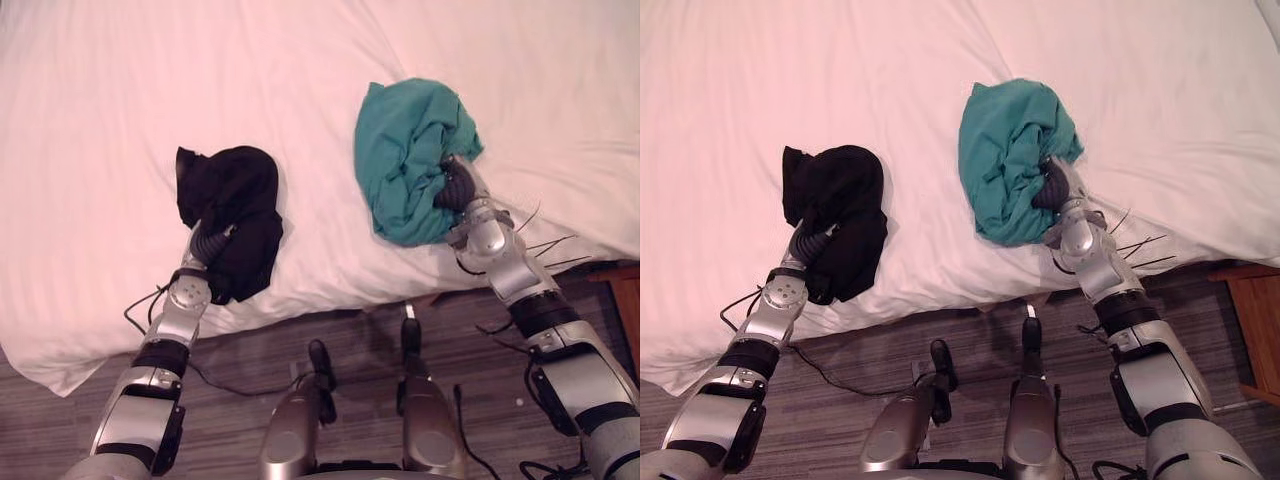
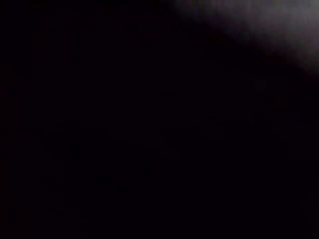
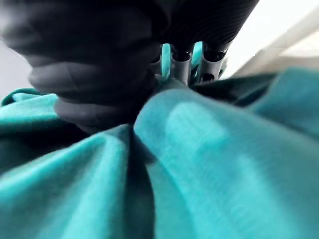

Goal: Tidy the bed and pick cloth on bed and put in laundry

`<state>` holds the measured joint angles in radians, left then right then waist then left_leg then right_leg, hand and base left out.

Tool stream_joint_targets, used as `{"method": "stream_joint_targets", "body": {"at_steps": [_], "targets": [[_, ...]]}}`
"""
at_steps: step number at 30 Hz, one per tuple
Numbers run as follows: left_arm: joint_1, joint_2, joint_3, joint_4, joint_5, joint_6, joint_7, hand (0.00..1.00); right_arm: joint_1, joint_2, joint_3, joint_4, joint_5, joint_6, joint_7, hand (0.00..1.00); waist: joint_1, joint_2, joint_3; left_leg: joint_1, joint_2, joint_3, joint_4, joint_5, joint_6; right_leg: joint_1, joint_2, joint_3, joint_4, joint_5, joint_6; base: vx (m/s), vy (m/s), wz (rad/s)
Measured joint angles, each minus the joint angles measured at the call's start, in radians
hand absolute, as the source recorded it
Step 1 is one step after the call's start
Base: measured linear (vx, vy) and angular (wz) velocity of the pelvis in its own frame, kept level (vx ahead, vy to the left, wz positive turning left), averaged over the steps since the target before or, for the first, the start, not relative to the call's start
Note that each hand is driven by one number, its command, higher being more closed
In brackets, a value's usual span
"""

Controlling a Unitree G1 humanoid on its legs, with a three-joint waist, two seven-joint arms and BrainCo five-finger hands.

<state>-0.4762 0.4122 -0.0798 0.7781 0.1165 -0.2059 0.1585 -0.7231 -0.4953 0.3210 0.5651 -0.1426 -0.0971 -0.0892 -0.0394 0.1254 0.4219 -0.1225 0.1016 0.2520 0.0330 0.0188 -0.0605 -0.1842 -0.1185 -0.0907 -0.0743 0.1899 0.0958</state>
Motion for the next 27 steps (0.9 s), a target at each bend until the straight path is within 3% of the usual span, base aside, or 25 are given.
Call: {"method": "stream_joint_targets", "body": {"at_steps": [1, 2, 4, 5, 7, 11, 14, 17, 19, 20, 21, 22, 23, 24, 25, 26, 27], "targets": [[0.004, -0.006, 0.0, 0.0, 0.0, 0.0, 0.0, 1.0, 0.01, 0.011, -0.006, 0.008, 0.027, -0.008, 0.009, 1.0, 0.0, -0.001, -0.002, 0.009, 0.0, -0.001, 0.0, 0.0, 0.0, 0.012, 0.001, -0.009, -0.002, 0.0, 0.0, 0.07, 0.026, 0.13], [0.023, -0.022, -0.001, 0.0, -0.003, 0.002, -0.002, 1.0, 0.044, 0.032, -0.017, 0.013, 0.135, -0.011, 0.037, 1.0, 0.001, -0.006, -0.011, 0.034, 0.001, -0.006, -0.002, -0.001, -0.001, 0.045, 0.005, -0.019, -0.007, 0.0, 0.0, 0.06, 0.021, 0.11], [0.064, -0.042, -0.009, 0.0, -0.016, 0.003, -0.002, 1.0, 0.088, 0.059, -0.036, 0.013, 0.216, -0.012, 0.078, 1.0, 0.004, -0.023, -0.056, 0.047, 0.002, -0.005, -0.012, -0.001, -0.002, 0.059, 0.008, -0.019, -0.024, -0.001, 0.001, 0.07, 0.008, 0.04], [0.098, -0.061, -0.019, 0.001, -0.028, 0.005, -0.002, 1.0, 0.14, 0.092, -0.034, 0.014, 0.284, -0.025, 0.137, 1.0, 0.003, -0.032, -0.094, 0.06, 0.004, -0.01, -0.023, -0.001, -0.002, 0.071, 0.012, -0.027, -0.024, -0.003, 0.001, 0.06, 0.0, 0.08], [0.11, -0.08, -0.046, 0.009, -0.035, 0.009, -0.004, 1.0, 0.213, 0.132, -0.036, 0.014, 0.325, -0.051, 0.178, 1.0, -0.003, -0.037, -0.11, 0.083, 0.001, -0.038, -0.026, -0.001, -0.002, 0.107, 0.01, -0.045, -0.023, -0.015, 0.001, 0.04, 0.011, 0.33], [0.184, -0.168, -0.082, 0.007, -0.101, 0.013, -0.028, 1.0, 0.431, 0.256, -0.038, -0.002, 0.466, -0.094, 0.275, 1.0, -0.03, -0.061, -0.179, 0.107, 0.0, -0.184, -0.026, 0.001, -0.004, 0.158, 0.03, -0.019, 0.077, -0.149, 0.002, 0.04, -0.014, 0.81], [0.318, -0.237, -0.081, -0.041, -0.225, -0.003, -0.041, 1.0, 0.55, 0.306, -0.037, -0.057, 0.538, -0.096, 0.371, 1.0, -0.022, -0.071, -0.229, 0.122, -0.002, -0.258, -0.035, 0.006, -0.011, 0.192, 0.026, -0.078, 0.132, -0.218, -0.001, 0.03, -0.03, 0.82], [0.429, -0.283, -0.08, -0.074, -0.341, -0.012, -0.048, 1.0, 0.625, 0.323, -0.038, -0.135, 0.535, -0.12, 0.421, 1.0, -0.014, -0.066, -0.245, 0.109, -0.014, -0.324, -0.062, 0.025, -0.014, 0.195, 0.009, -0.161, 0.203, -0.281, -0.002, -0.03, -0.05, 1.09], [0.489, -0.308, -0.081, -0.09, -0.411, -0.03, -0.063, 1.0, 0.681, 0.328, -0.059, -0.154, 0.52, -0.131, 0.414, 1.0, 0.001, -0.071, -0.274, 0.085, -0.02, -0.258, -0.098, 0.001, 0.14, 0.196, -0.028, -0.263, 0.241, -0.324, 0.005, 0.01, -0.042, 1.72], [0.52, -0.317, -0.081, -0.102, -0.45, -0.047, -0.083, 1.0, 0.706, 0.341, -0.077, -0.157, 0.506, -0.137, 0.392, 1.0, -0.002, -0.085, -0.292, 0.069, -0.028, -0.146, -0.118, -0.054, 0.255, 0.213, -0.063, -0.334, 0.236, -0.326, -0.001, 0.12, 0.036, 2.43], [0.527, -0.334, -0.078, -0.102, -0.482, -0.06, -0.094, 1.0, 0.72, 0.339, -0.106, -0.157, 0.48, -0.142, 0.369, 1.0, 0.003, -0.08, -0.295, 0.044, -0.012, -0.011, -0.093, -0.046, 0.264, 0.243, -0.095, -0.436, 0.245, -0.331, 0.008, 0.13, 0.075, 2.55], [0.529, -0.341, -0.078, -0.102, -0.495, -0.065, -0.096, 1.0, 0.727, 0.338, -0.122, -0.157, 0.471, -0.143, 0.354, 1.0, 0.005, -0.075, -0.297, 0.028, -0.003, 0.056, -0.05, -0.008, 0.27, 0.256, -0.108, -0.475, 0.265, -0.344, 0.013, 0.15, 0.133, 2.82], [0.544, -0.357, -0.082, -0.106, -0.52, -0.074, -0.108, 1.0, 0.752, 0.331, -0.161, -0.156, 0.443, -0.142, 0.317, 1.0, 0.004, -0.069, -0.3, 0.004, 0.0, 0.177, 0.057, 0.12, 0.276, 0.297, -0.147, -0.551, 0.36, -0.391, -0.005, 0.1, 0.151, 2.84], [0.551, -0.386, -0.084, -0.129, -0.547, -0.082, -0.115, 1.0, 0.774, 0.312, -0.19, -0.157, 0.417, -0.148, 0.284, 1.0, -0.004, -0.05, -0.297, -0.004, 0.009, 0.211, 0.082, 0.13, 0.268, 0.273, -0.164, -0.561, 0.491, -0.449, -0.022, 0.06, 0.125, 2.84], [0.558, -0.394, -0.075, -0.141, -0.561, -0.091, -0.113, 1.0, 0.779, 0.31, -0.198, -0.156, 0.405, -0.152, 0.269, 1.0, -0.002, -0.048, -0.303, -0.007, 0.007, 0.208, 0.074, 0.136, 0.26, 0.266, -0.142, -0.55, 0.476, -0.466, -0.024, -0.01, 0.064, 2.8], [0.566, -0.387, -0.061, -0.168, -0.608, -0.12, -0.113, 1.0, 0.785, 0.327, -0.204, -0.155, 0.392, -0.17, 0.233, 1.0, -0.001, -0.081, -0.295, -0.012, -0.025, 0.219, 0.066, 0.114, 0.226, 0.273, -0.14, -0.572, 0.405, -0.446, -0.014, 0.01, 0.016, 2.29], [0.575, -0.395, -0.057, -0.168, -0.638, -0.124, -0.112, 1.0, 0.789, 0.325, -0.212, -0.143, 0.382, -0.171, 0.203, 1.0, 0.019, -0.068, -0.301, -0.012, -0.003, 0.272, 0.12, 0.036, 0.181, 0.293, -0.15, -0.63, 0.443, -0.454, -0.012, 0.07, 0.071, 1.92]]}}
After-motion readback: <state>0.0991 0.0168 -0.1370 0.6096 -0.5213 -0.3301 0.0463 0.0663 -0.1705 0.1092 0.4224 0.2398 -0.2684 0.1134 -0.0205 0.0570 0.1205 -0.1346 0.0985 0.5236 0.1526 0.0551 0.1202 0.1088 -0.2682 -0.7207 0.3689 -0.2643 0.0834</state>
